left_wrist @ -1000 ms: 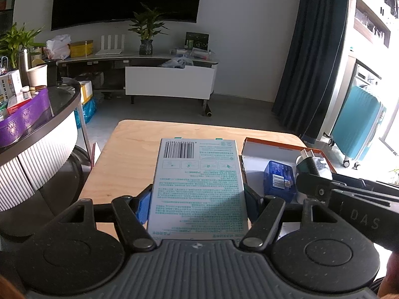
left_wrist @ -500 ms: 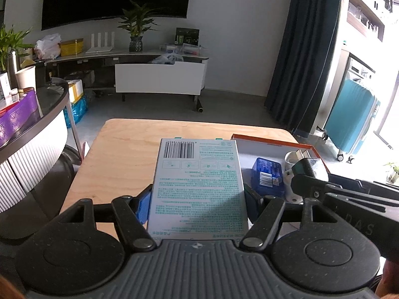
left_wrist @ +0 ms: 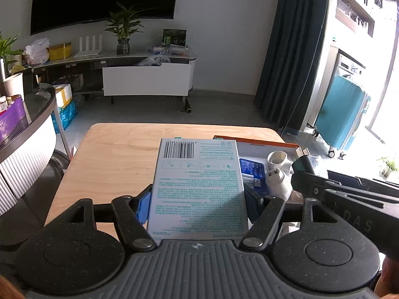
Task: Organize rigid objects
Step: 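Carry the teal box and black charger over the white box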
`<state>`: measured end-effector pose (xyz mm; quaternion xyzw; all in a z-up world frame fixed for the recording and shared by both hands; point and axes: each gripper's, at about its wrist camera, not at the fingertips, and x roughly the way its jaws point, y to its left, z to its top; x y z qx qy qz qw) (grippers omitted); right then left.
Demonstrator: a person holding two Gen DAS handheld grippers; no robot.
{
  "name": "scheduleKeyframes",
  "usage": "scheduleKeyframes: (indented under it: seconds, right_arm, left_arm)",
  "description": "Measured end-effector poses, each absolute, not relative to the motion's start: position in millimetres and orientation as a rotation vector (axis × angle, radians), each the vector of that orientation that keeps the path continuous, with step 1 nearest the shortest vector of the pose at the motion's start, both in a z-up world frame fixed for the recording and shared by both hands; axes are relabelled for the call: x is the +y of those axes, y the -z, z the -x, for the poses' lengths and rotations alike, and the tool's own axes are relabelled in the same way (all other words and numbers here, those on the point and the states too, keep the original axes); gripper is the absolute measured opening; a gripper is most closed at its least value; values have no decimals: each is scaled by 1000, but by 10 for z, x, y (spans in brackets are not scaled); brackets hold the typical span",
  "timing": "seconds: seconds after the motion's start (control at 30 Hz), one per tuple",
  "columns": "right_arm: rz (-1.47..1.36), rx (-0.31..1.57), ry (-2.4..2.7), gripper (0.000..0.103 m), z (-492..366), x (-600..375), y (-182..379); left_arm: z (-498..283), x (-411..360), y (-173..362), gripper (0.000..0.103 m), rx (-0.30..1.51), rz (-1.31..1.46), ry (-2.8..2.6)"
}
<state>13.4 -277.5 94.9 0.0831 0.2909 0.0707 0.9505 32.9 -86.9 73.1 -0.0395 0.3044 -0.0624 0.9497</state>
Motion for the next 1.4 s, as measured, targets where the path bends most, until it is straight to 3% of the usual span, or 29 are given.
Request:
scheduleKeyframes:
  seconds: [1.4]
  right_arm:
    - [-247,586,13,43,-123,-3501,-914]
  left_arm:
    - [-532,-1391,-746,71,636,26,263]
